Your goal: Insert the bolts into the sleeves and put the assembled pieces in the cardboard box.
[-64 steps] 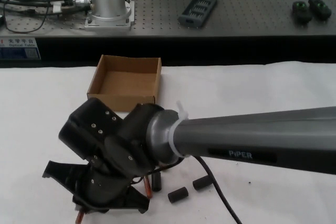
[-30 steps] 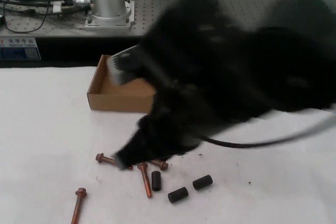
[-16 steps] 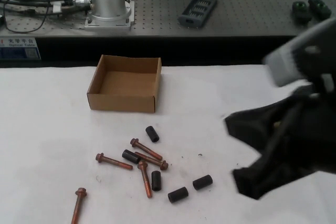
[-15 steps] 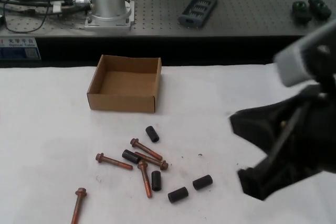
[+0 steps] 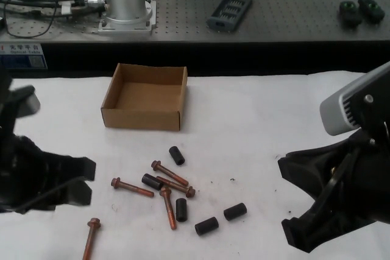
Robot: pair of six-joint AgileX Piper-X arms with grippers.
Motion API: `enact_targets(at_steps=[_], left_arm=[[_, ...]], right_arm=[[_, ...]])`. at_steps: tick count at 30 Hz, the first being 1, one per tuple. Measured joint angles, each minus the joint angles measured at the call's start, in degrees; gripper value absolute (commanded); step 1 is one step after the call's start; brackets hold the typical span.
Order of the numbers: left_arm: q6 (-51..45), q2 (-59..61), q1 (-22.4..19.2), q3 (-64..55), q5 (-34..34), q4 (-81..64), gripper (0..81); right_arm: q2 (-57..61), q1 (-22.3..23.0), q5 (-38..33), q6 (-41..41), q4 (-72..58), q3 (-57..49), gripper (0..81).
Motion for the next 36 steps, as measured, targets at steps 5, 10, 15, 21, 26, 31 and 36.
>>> enact_targets(at_steps=[5,10,15,21,26,31,36], left_arm=[[-0.5,4.75,0.0,0.0,0.0,-0.29,42.2],[-0.49,11.25,0.0,0.0,-2.34,-3.01,42.2],[-0.49,16.94,-0.43,0.0,-3.46,-5.03,42.2],[-0.49,20.78,-3.66,0.0,-5.75,-9.18,42.2],[-0.49,23.55,-4.98,0.0,-7.15,-10.5,42.2],[-0.49,25.45,-4.94,-0.35,-8.4,-10.65,38.2],[-0.49,26.01,-4.94,-0.52,-8.96,-10.28,19.6]], right_arm=[[0.0,0.0,0.0,0.0,0.0,0.0,5.1],[0.0,0.0,0.0,0.0,0.0,0.0,5.1],[0.0,0.0,0.0,0.0,0.0,0.0,5.1],[0.0,0.0,0.0,0.0,0.0,0.0,5.1],[0.0,0.0,0.0,0.0,0.0,0.0,5.1],[0.0,0.0,0.0,0.0,0.0,0.0,5.1],[0.0,0.0,0.0,1.02,0.47,0.0,5.1]])
